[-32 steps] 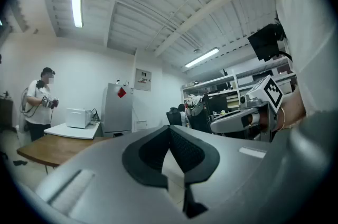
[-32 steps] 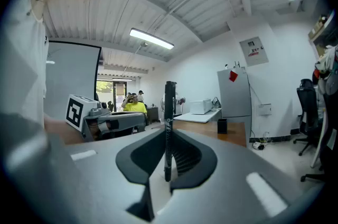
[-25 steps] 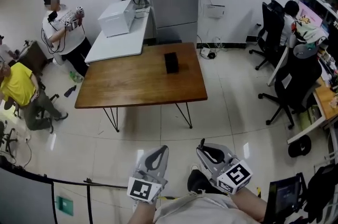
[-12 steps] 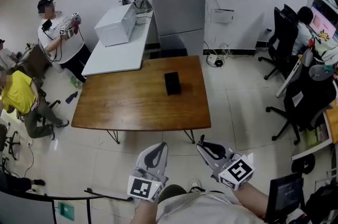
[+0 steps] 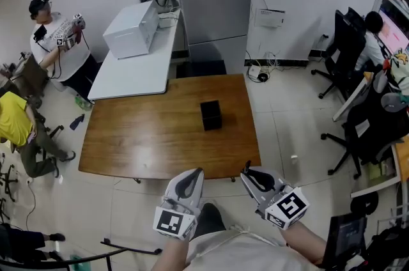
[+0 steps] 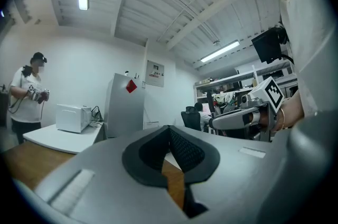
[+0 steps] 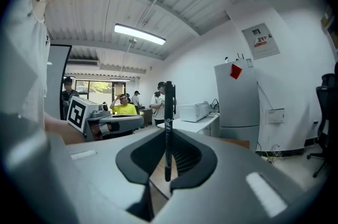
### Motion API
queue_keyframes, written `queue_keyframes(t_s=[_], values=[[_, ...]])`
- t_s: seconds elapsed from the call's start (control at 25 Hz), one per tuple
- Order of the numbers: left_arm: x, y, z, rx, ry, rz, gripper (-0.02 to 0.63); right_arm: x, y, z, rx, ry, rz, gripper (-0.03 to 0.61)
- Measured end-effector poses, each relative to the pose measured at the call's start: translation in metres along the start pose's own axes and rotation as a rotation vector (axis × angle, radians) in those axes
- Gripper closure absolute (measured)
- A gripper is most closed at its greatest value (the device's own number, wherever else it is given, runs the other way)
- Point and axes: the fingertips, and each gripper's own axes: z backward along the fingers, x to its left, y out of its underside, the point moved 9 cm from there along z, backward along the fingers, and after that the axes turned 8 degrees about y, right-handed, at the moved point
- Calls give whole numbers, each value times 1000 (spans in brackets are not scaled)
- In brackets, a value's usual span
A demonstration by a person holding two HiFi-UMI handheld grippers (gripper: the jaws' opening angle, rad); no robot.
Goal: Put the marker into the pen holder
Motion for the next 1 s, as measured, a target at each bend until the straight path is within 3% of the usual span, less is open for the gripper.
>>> queue_keyframes(t_s=[0.24,0.48,0.76,1.0], values=[[87,-13,-27,-11,40,-15,598,-10,-17,-73,-23,57,2,545],[140,-15,-45,-4,82,-9,598,-13,-24,-124,-23,98,-3,545],[157,-3,-70,0,108,16,597,-30,-18,-147,11,106,-21,545],[159,0,-86,7,103,22,598,-58,-15,-175,-1,71,22,545]])
